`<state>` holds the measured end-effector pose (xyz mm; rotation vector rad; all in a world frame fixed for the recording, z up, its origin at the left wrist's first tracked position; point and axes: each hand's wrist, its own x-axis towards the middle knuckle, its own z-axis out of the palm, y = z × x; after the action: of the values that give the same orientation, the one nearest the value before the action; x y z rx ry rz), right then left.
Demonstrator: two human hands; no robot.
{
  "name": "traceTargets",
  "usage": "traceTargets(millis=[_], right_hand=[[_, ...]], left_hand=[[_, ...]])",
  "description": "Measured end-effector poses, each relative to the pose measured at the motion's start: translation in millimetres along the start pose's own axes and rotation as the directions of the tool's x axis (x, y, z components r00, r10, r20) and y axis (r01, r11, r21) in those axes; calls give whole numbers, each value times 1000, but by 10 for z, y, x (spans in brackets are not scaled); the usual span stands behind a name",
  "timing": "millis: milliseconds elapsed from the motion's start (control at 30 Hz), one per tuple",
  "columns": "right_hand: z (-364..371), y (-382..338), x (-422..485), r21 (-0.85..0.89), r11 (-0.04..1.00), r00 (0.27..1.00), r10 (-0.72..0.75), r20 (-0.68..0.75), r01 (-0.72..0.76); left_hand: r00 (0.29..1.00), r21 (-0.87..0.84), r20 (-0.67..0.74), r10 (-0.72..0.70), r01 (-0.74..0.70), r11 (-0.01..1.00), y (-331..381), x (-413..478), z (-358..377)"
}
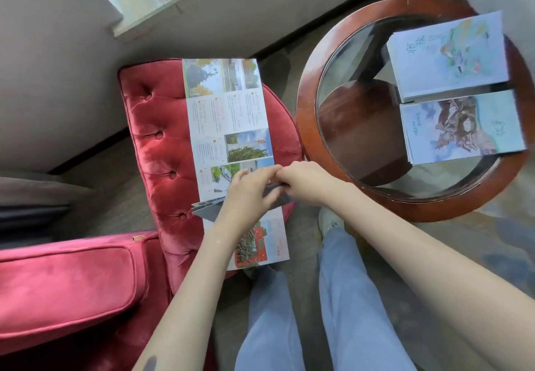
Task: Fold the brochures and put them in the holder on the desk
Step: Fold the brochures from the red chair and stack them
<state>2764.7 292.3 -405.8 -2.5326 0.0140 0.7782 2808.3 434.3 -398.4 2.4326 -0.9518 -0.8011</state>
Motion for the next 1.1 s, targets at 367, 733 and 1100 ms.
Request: traceTargets(millis=[367, 733, 1100], right_hand=[[-576, 946, -412, 470, 883, 931, 179, -319, -8], [-442, 1458, -808, 985, 160, 818, 574, -40, -64], [-215, 1991, -1201, 998, -61, 746, 666, 17, 32]], left_hand=[[982, -123, 74, -175, 183, 975, -183, 178, -290], [802, -972, 48, -595, 174, 156, 861, 790, 266], [871, -948, 316, -375, 302, -96, 1995, 1179, 1090]])
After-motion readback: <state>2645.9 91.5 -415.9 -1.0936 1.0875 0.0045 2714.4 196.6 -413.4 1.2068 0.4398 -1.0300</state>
